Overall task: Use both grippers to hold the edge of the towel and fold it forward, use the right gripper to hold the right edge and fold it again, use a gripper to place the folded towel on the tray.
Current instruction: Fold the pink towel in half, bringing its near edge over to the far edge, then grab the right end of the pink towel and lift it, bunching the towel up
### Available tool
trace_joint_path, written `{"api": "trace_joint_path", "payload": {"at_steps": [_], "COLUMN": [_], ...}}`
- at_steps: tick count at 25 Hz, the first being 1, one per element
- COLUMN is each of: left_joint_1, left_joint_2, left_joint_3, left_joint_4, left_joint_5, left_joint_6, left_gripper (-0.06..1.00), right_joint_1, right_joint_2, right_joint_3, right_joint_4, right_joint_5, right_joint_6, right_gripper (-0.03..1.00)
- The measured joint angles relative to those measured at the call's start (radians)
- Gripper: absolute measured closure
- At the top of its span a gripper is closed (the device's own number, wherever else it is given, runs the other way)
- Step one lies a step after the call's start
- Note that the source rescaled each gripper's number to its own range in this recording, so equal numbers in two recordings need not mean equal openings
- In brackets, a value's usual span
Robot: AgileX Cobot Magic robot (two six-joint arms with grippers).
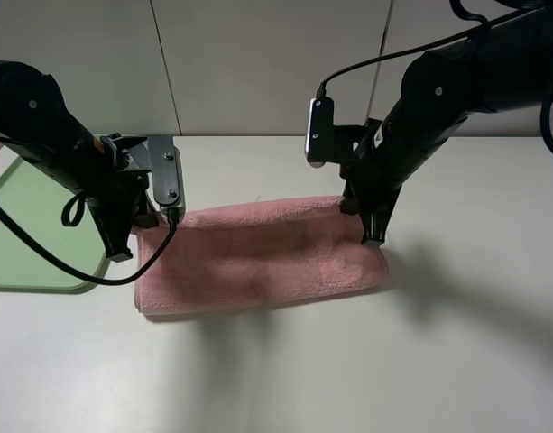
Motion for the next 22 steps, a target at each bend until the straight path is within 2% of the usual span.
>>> {"api": "trace_joint_path", "payload": {"at_steps": [3,5,6,7,8,9,10,11,14,22], "left_joint_1": [0.0,0.001,0.002,0.002,0.002,0.002,0.002,0.002,0.002,0.002], "left_joint_2": [0.0,0.0,0.0,0.0,0.0,0.0,0.0,0.0,0.0,0.0], "left_joint_3": [0.0,0.0,0.0,0.0,0.0,0.0,0.0,0.0,0.0,0.0], "left_joint_4": [0.0,0.002,0.003,0.003,0.003,0.003,0.003,0.003,0.003,0.003], "left_joint_5": [0.001,0.001,0.001,0.001,0.0,-0.005,-0.007,-0.009,-0.01,-0.008], "left_joint_6": [-0.009,-0.024,-0.037,-0.05,-0.066,-0.081,-0.095,-0.1,-0.107,-0.109], "left_gripper": [0.79,0.61,0.47,0.31,0.19,0.1,0.04,0.0,-0.04,-0.05], "right_joint_1": [0.0,0.0,0.0,0.0,0.0,0.0,0.0,0.0,0.0,0.0], "right_joint_2": [0.002,0.002,0.002,0.002,0.002,0.002,0.002,0.002,0.002,0.002], "right_joint_3": [0.0,0.0,0.0,0.0,0.0,0.0,0.0,0.0,0.0,0.0], "right_joint_4": [-0.001,-0.001,-0.001,-0.004,-0.018,-0.048,-0.079,-0.112,-0.159,-0.165], "right_joint_5": [-0.057,-0.083,-0.087,-0.088,-0.088,-0.088,-0.088,-0.088,-0.088,-0.092], "right_joint_6": [0.005,0.041,0.075,0.117,0.152,0.187,0.215,0.235,0.285,0.295], "right_gripper": [0.96,0.85,0.68,0.42,0.26,0.14,0.07,0.03,-0.02,-0.03]}}
